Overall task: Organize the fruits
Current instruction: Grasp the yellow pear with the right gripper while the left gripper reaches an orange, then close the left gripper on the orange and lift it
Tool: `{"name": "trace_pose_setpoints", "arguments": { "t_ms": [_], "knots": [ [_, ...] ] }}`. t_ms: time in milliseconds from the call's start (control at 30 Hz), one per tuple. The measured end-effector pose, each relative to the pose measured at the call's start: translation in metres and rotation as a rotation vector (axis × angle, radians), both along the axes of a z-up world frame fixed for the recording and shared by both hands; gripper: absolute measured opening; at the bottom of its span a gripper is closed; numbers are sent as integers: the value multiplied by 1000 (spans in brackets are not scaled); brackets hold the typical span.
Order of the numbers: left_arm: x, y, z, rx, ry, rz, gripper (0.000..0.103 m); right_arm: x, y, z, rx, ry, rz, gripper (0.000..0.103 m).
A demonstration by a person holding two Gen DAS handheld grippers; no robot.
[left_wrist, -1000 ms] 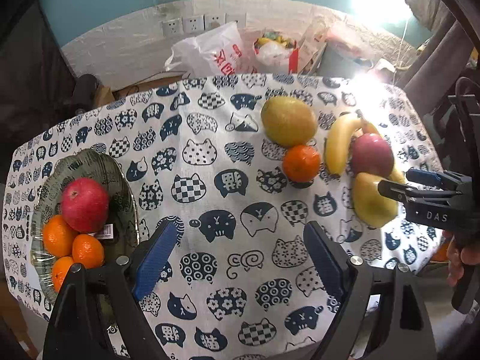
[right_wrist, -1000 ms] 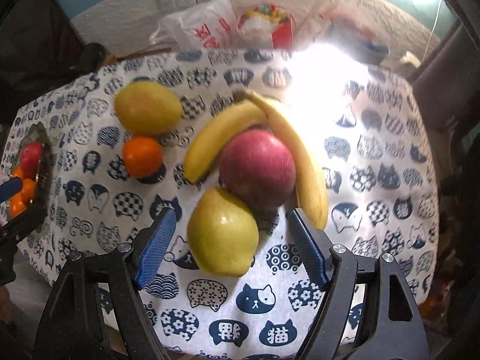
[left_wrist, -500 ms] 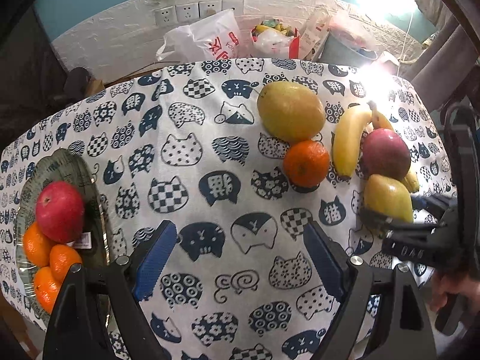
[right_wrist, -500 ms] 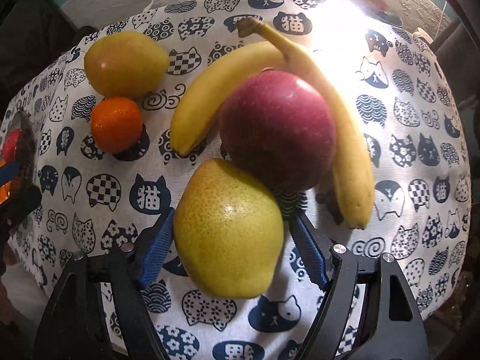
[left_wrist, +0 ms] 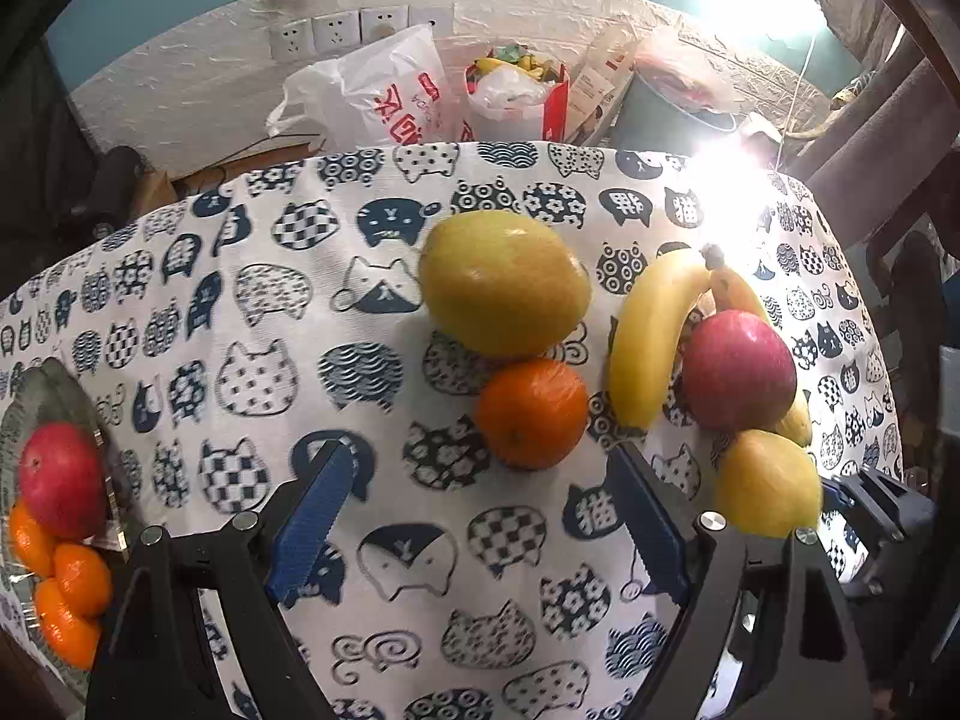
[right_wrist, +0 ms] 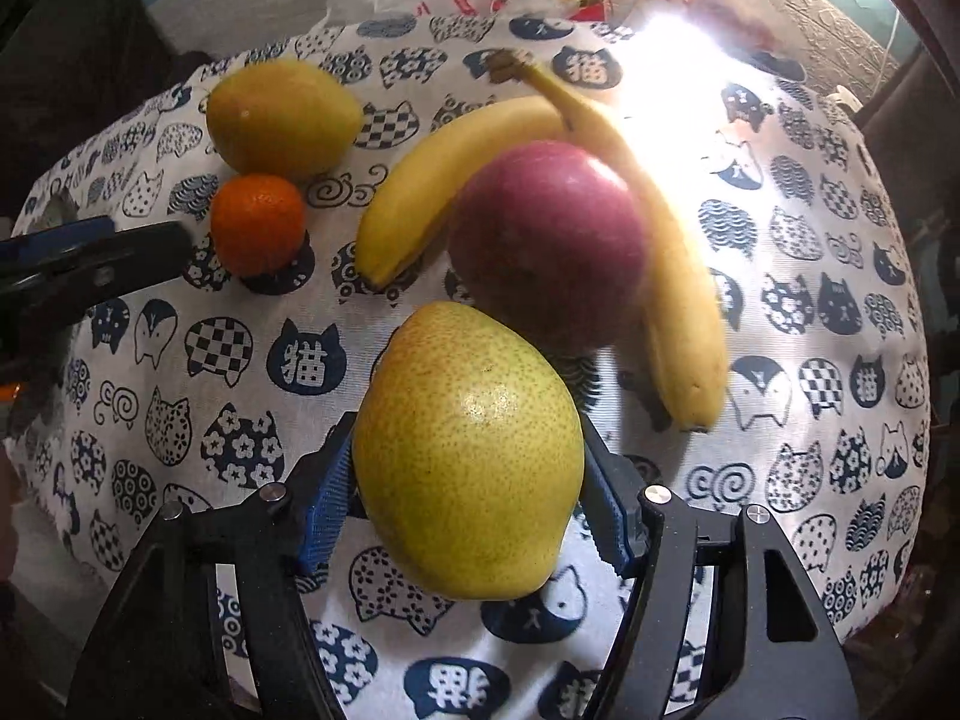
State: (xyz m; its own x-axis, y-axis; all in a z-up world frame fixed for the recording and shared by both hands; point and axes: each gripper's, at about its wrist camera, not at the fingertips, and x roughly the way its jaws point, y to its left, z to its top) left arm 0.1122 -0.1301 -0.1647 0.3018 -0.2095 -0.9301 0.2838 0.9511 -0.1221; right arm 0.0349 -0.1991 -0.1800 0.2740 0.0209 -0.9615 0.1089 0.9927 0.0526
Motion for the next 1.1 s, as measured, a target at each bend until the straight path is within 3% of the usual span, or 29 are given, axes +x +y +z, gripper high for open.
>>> {"name": "trace_pose_setpoints", "arguments": {
  "t_ms": [233,533,600,667,733,1100],
  "knots": [
    [15,-18,-12,-29,30,10,88,-11,-23,15,-8,-22,-39,68],
    [24,-34,-32,-6,52,19,88,-9,-45,15,5,-21,-71,68],
    [25,-34,-34,-16,55,22,80,-10,-49,14,9,-17,-81,68],
    [26,-34,-37,-12,63,17,60,-10,-50,12,10,-15,-87,68],
    [26,-34,-41,1,71,11,51,-9,-50,11,11,-13,-91,68],
    [11,-27,-30,-18,31,-25,49,-2,-42,22,1,-40,-70,68]
  ]
}}
